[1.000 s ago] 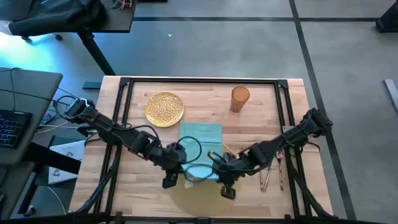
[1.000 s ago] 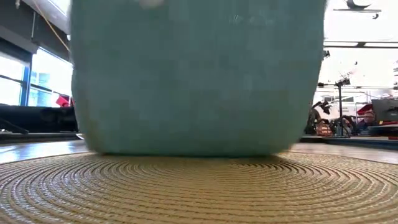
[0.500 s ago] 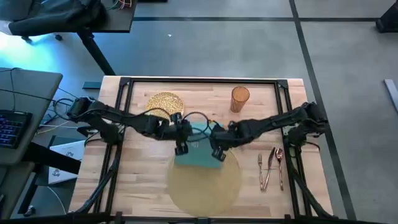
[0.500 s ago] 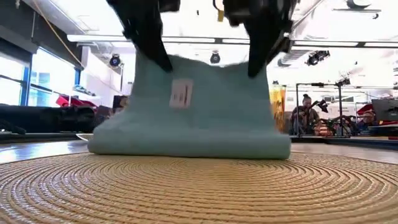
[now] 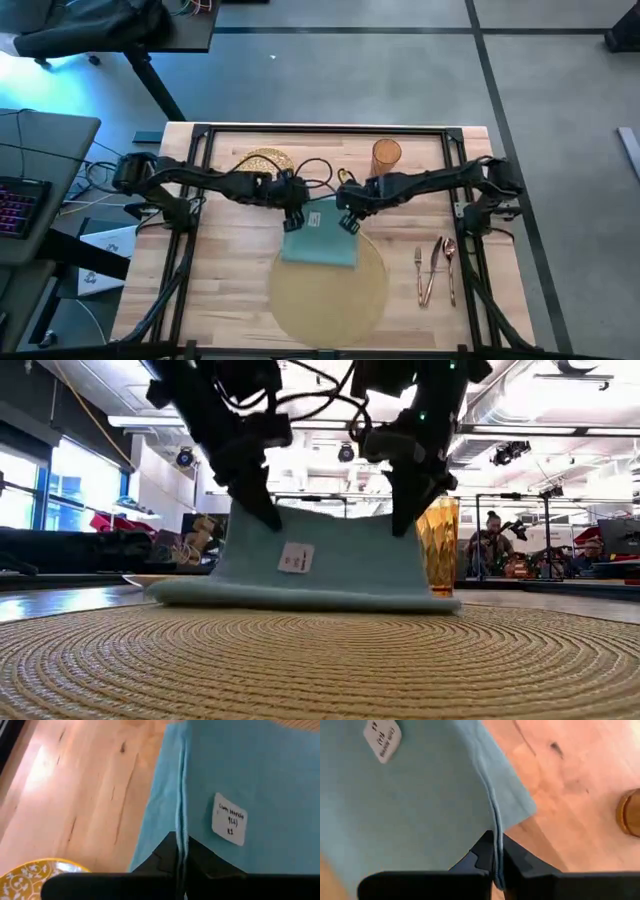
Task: Set table place
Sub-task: Fold the blue napkin
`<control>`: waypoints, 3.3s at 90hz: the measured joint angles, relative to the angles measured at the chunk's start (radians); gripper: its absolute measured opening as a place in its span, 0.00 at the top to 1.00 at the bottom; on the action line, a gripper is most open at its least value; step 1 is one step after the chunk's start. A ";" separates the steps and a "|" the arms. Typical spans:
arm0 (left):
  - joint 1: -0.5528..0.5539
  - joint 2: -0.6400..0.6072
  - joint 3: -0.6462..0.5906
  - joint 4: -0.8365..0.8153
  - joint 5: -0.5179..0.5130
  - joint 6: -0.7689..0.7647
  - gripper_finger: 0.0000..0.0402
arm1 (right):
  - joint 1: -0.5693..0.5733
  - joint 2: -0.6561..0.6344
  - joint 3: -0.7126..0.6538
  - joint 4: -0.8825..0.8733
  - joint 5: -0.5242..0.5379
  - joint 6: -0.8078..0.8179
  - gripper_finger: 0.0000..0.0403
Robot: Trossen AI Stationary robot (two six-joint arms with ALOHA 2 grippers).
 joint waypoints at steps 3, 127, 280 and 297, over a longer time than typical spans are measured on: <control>0.003 0.000 -0.006 0.010 0.000 0.000 1.00 | -0.007 0.000 -0.002 0.000 0.000 -0.006 1.00; 0.026 -0.068 -0.143 0.028 0.288 0.071 0.72 | -0.024 -0.011 -0.100 0.143 -0.326 -0.493 0.60; -0.022 0.063 -0.054 -0.144 0.287 0.073 0.64 | 0.051 -0.020 -0.284 0.396 -0.281 -0.390 0.67; -0.021 0.098 -0.057 -0.045 0.244 0.073 0.62 | 0.050 -0.018 -0.289 0.411 -0.265 -0.390 0.66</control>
